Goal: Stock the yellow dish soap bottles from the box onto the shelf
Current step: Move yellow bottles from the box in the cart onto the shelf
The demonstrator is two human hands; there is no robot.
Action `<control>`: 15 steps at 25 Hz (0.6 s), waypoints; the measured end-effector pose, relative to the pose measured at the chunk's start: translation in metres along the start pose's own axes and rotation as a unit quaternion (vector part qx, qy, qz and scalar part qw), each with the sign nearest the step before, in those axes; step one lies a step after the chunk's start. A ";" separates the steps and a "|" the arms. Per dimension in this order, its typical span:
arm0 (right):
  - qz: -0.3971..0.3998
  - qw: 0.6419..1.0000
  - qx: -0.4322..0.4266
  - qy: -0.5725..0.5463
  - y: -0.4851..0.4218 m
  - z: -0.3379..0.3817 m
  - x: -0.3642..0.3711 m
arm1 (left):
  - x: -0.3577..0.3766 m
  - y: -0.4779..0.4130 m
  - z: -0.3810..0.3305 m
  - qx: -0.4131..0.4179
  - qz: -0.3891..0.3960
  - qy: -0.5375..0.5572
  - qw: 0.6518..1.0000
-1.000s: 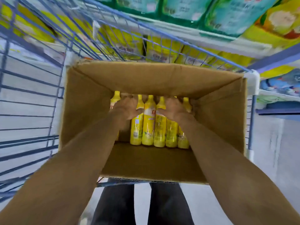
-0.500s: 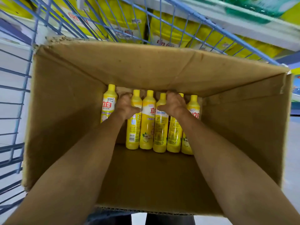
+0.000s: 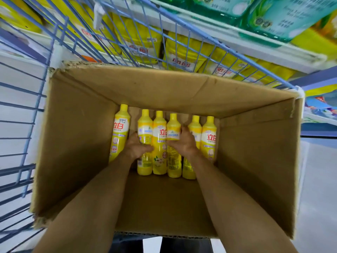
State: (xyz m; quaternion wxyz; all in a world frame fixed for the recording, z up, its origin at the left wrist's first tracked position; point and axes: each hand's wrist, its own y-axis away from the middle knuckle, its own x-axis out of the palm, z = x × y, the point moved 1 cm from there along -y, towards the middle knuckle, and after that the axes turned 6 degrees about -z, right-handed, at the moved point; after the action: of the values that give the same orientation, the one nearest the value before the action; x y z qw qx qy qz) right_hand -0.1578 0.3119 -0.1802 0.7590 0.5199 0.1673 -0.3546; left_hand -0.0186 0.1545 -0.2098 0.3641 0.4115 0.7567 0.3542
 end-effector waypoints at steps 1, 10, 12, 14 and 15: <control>-0.001 1.000 0.004 0.001 0.002 -0.003 0.006 | 0.000 0.000 -0.001 -0.001 0.005 -0.003 1.000; 0.005 0.993 -0.054 -0.100 0.043 0.029 -0.019 | -0.002 0.060 -0.030 0.091 -0.043 0.039 0.994; -0.013 0.986 -0.071 -0.152 0.064 0.040 -0.039 | -0.013 0.089 -0.053 0.124 -0.049 0.056 0.990; -0.025 0.978 -0.100 -0.183 0.086 0.054 -0.066 | -0.029 0.118 -0.081 0.157 -0.037 0.052 0.986; -0.033 0.974 -0.112 -0.195 0.099 0.066 -0.083 | -0.038 0.136 -0.097 0.174 -0.025 0.047 0.983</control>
State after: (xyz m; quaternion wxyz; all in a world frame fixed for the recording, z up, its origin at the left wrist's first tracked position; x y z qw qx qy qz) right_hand -0.1526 0.3031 -0.0352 0.8181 0.3469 0.0720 -0.4530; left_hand -0.0362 0.1538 -0.0394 0.2600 0.4321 0.8331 0.2271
